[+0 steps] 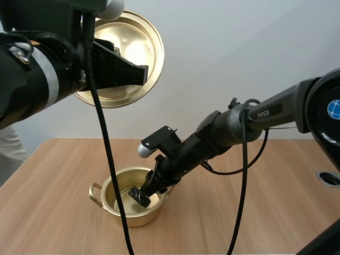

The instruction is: Open the pot, put the car inside, and close it

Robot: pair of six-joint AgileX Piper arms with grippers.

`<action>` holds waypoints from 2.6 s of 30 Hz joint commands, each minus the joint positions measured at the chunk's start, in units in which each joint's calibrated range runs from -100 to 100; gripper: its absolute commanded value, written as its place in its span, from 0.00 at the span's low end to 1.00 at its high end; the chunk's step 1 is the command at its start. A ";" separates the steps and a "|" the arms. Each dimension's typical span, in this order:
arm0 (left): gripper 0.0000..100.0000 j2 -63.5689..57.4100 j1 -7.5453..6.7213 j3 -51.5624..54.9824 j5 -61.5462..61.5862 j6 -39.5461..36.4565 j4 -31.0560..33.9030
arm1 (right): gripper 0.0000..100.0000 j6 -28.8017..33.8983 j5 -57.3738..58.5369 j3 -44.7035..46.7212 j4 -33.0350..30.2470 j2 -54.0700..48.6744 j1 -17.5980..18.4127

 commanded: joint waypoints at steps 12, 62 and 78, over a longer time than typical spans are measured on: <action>0.00 7.58 0.02 7.08 13.22 5.46 3.74 | 0.00 27.95 -23.07 0.07 -24.64 -25.34 -10.29; 0.02 36.58 -9.25 25.78 -5.57 20.71 14.53 | 0.00 28.30 -19.54 6.06 -23.98 -46.77 -19.81; 0.31 36.45 -9.25 25.78 -3.03 18.15 16.21 | 0.00 28.30 -15.51 6.06 -23.98 -46.77 -19.81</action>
